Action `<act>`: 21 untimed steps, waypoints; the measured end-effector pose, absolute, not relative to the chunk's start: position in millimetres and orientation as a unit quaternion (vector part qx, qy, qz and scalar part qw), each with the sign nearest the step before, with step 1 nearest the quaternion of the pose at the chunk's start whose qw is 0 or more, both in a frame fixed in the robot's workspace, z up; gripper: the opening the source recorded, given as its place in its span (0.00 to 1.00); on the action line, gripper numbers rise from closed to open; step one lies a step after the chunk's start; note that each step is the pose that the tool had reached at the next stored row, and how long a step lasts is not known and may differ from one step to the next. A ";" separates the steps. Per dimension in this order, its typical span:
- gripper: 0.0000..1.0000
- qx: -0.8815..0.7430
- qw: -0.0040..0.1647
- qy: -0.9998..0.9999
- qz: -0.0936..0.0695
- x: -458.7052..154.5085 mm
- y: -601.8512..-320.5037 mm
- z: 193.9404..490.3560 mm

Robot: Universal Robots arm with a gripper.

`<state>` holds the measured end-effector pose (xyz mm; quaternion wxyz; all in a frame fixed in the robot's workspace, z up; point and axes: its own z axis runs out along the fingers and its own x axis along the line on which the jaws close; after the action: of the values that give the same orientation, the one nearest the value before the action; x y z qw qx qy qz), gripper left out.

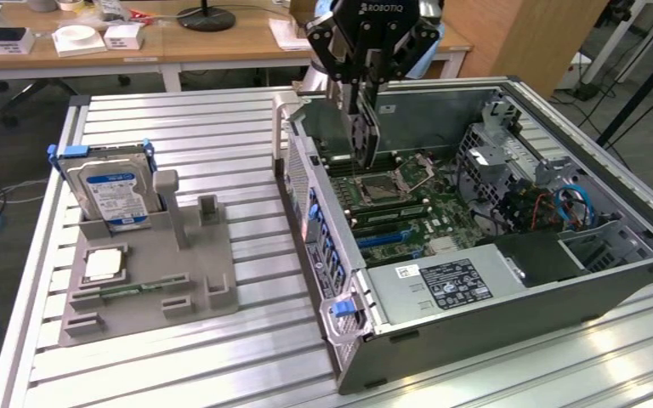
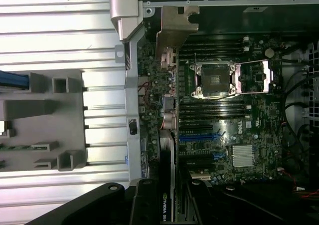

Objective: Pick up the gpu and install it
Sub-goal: 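Pick up the gpu and move the gpu toward the slot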

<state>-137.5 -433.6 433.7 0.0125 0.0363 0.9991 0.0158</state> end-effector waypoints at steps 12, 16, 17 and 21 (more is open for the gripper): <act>0.26 0.036 0.013 0.999 0.016 -126.4 -433.6 433.7; 0.26 0.036 0.013 0.999 0.016 -122.8 -433.6 433.7; 0.26 0.036 0.013 0.999 0.016 -121.9 -433.6 433.7; 0.26 0.036 0.013 0.999 0.016 -118.4 -433.6 433.7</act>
<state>-118.4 -433.6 433.7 0.0125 0.0362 0.9991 0.0158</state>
